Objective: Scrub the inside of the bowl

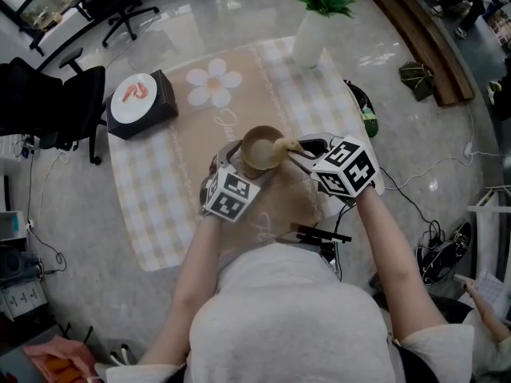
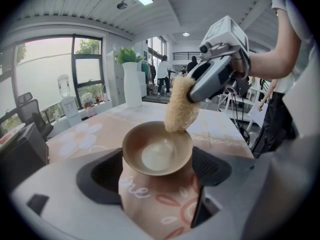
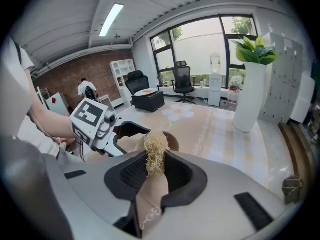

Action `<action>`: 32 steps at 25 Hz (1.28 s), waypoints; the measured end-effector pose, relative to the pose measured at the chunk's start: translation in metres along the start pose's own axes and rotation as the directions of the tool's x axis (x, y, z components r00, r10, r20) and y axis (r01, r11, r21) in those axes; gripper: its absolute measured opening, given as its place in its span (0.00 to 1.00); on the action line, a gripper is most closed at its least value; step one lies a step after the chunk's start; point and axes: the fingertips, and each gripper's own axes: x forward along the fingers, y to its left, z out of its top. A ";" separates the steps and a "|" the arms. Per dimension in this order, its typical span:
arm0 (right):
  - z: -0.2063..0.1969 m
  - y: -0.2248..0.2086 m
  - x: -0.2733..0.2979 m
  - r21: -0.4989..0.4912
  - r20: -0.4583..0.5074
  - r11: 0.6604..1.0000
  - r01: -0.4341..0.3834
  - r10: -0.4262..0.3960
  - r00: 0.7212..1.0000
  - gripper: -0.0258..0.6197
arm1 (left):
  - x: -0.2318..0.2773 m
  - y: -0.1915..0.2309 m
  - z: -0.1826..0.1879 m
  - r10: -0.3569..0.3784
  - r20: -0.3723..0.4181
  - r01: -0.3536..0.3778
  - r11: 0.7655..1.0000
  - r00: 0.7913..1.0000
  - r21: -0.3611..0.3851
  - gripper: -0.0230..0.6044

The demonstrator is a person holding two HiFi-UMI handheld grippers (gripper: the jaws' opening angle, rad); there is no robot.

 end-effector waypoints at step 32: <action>0.034 0.035 0.066 -0.143 -0.089 0.976 -0.163 0.152 0.984 0.17 | 0.000 -0.002 0.002 -0.003 -0.004 0.003 1.000 1.000 0.003 0.72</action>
